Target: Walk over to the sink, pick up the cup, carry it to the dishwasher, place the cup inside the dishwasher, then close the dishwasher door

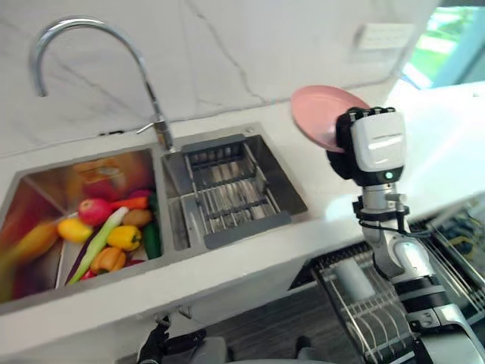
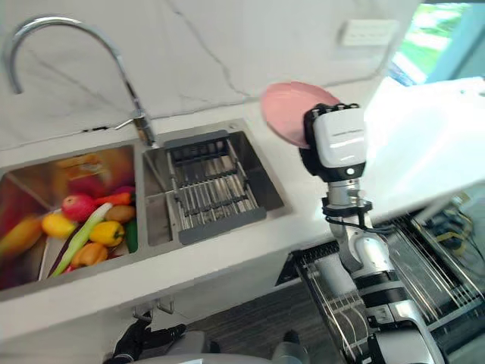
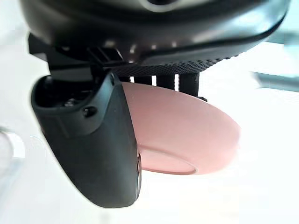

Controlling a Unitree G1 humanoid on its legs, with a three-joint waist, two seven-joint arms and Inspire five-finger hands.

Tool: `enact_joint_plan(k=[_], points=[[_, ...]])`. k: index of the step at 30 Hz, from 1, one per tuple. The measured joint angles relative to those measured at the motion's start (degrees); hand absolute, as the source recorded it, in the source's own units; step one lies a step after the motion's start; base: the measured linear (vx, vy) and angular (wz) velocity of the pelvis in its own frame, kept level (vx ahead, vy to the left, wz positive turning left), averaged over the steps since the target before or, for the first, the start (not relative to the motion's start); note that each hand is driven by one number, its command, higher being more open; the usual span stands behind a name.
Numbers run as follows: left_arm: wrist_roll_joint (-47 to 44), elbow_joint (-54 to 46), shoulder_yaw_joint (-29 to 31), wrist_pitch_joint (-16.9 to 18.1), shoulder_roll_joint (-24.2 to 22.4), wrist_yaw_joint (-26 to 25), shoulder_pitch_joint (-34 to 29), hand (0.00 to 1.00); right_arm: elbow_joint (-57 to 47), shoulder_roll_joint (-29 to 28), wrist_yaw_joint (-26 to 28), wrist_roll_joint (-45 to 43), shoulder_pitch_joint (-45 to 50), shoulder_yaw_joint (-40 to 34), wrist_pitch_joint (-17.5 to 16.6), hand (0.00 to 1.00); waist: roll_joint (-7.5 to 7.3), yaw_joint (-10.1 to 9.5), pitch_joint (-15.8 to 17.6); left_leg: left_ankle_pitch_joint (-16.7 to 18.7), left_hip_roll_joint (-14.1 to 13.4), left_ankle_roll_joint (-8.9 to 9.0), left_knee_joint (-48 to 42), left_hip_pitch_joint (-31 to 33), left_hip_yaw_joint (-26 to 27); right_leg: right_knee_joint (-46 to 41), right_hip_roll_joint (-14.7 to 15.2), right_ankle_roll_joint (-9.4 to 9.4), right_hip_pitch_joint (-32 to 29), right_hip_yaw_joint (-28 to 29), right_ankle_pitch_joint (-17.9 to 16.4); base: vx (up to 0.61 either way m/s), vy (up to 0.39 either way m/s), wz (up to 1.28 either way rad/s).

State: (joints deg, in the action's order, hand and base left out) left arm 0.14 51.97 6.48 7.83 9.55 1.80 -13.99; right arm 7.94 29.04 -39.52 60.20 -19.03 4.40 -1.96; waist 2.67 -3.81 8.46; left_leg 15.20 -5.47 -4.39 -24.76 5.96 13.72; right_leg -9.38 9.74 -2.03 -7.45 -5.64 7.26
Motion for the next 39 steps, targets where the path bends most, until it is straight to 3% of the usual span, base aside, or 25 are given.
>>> enact_joint_plan(k=[1,2,4,6,7,8,9,11,14,16,18,24,30,33,39], points=[[-0.4,0.1,0.0,-1.0,0.3,0.0,-0.1,1.0,-0.5,0.0,-0.2,0.0,0.0,-0.3,-0.4,0.0,0.18,0.23,0.1,-1.8,-0.5,0.24,2.8,-1.4,3.1,-11.4,2.1,3.54,-1.8,-8.4,-6.3,-0.16,0.132,-1.15],[-0.5,0.1,-0.1,-1.7,0.5,0.0,0.0,1.0,-0.7,0.0,-0.3,0.0,0.0,-0.4,-0.9,0.0,0.15,0.19,0.1,-2.5,-0.6,0.22,4.0,-2.2,4.2,-16.0,3.4,3.95,-1.7,-11.5,-8.5,-0.1,0.114,-1.06],[-1.3,0.1,0.0,-4.0,1.1,0.0,0.0,1.0,-2.7,0.1,-0.3,0.0,-0.1,-0.1,-2.8,0.0,-0.45,-0.45,-0.3,-3.1,-1.7,0.22,5.3,-3.0,9.0,-27.7,7.0,6.81,1.6,-20.7,-13.6,-0.06,0.054,-1.06],[-1.4,0.0,1.6,-4.9,1.4,-0.2,0.4,1.0,-4.3,0.2,-0.1,0.0,-0.7,0.6,-3.5,0.0,-1.45,-0.78,-0.7,-2.6,-2.3,0.7,3.2,-1.6,11.4,-28.1,9.2,7.07,2.9,-24.8,-13.5,-0.05,-0.01,-0.93],[-1.4,0.3,3.5,-5.6,1.2,-0.2,0.9,1.0,-4.6,0.6,0.2,0.0,-1.3,0.7,-4.0,0.0,-1.64,-1.17,-0.6,-2.2,-2.5,1.44,1.9,0.1,11.0,-26.9,8.2,7.06,1.9,-27.5,-13.4,-0.08,0.047,-1.5],[-2.0,1.2,4.7,-6.9,0.9,-0.4,0.6,1.0,-4.3,0.0,1.4,-0.1,-1.5,0.8,-3.9,0.0,-0.81,-2.8,-1.5,-4.0,-2.9,1.7,4.9,-0.1,10.7,-17.0,4.3,6.56,3.7,-26.7,-13.5,-0.06,0.037,-1.49],[-2.5,2.0,4.7,-7.0,1.2,-0.5,0.1,1.0,-4.1,-0.4,1.7,-0.2,-1.5,0.9,-3.8,0.0,-1.3,-3.29,-1.8,-4.7,-3.5,2.12,5.9,-0.3,12.6,-12.3,2.8,5.9,5.2,-26.8,-13.3,-0.08,0.032,-1.7],[-3.4,4.0,4.6,-7.9,2.3,-0.7,0.2,1.0,-3.8,-0.7,2.3,-0.1,-1.6,1.1,-5.3,0.0,-3.31,-3.74,-2.1,-4.8,-4.2,2.18,5.5,0.0,17.6,-6.2,4.0,3.91,8.0,-28.2,-14.2,-0.05,-0.051,-1.17],[-3.3,4.8,4.4,-8.7,2.9,-0.9,0.2,1.0,-3.7,-2.4,3.2,0.2,0.6,1.1,-6.3,0.0,-4.18,-3.27,-2.2,-5.1,-5.0,2.56,4.0,0.3,18.3,2.0,4.2,0.48,13.0,-27.0,-10.1,-0.05,-0.132,-0.42],[-2.1,4.5,4.5,-7.3,2.3,-1.4,0.4,1.0,-3.7,-3.1,4.2,0.2,3.8,0.9,-6.2,0.0,-4.68,-3.36,-2.1,-6.5,-5.9,4.5,3.5,0.9,16.2,6.8,2.0,-3.35,15.2,-26.4,-9.4,-0.13,-0.207,-0.09],[-0.7,4.5,5.0,-5.9,2.1,-1.9,0.1,1.0,-3.7,-3.9,4.6,0.2,6.5,-0.1,-5.6,0.0,-5.37,-3.33,-2.0,-8.3,-6.5,5.71,4.4,1.5,14.8,9.4,0.3,-5.5,15.8,-26.8,-8.9,-0.17,-0.188,0.09],[-0.7,4.3,5.0,-2.7,-0.2,-2.0,-2.6,1.0,-1.7,-7.0,4.1,-0.6,11.9,-7.1,-1.7,0.0,-5.36,-3.31,-2.0,-16.5,-4.5,6.69,14.8,1.5,11.0,11.0,-1.8,-3.26,13.0,-27.7,-7.7,-0.12,-0.109,0.08],[-0.7,3.7,4.5,-1.6,-0.6,-1.5,-1.8,1.0,5.3,-9.7,4.1,-2.5,14.0,-8.9,2.4,0.0,-4.72,-3.09,-1.1,-18.2,-3.1,6.3,17.3,3.5,9.6,11.1,-1.5,-3.31,10.4,-27.7,-6.7,0.0,0.026,0.02],[-2.5,2.2,4.4,-1.8,-0.5,-0.5,0.1,1.0,6.4,-8.9,4.2,-2.2,11.9,-9.1,3.4,0.0,-3.93,-3.09,1.7,-18.4,-3.0,5.69,16.1,7.3,8.1,11.4,-1.5,-3.2,7.7,-28.1,-5.6,-0.01,0.07,0.09],[-12.8,2.0,4.5,-4.6,0.0,3.5,5.7,1.0,15.2,-1.4,4.5,-2.4,-6.4,-7.4,5.0,0.0,-2.71,-4.03,10.0,-19.5,-2.1,4.12,15.3,14.4,5.8,12.5,-1.3,-2.82,2.1,-29.0,-3.0,-0.04,0.078,0.09]])
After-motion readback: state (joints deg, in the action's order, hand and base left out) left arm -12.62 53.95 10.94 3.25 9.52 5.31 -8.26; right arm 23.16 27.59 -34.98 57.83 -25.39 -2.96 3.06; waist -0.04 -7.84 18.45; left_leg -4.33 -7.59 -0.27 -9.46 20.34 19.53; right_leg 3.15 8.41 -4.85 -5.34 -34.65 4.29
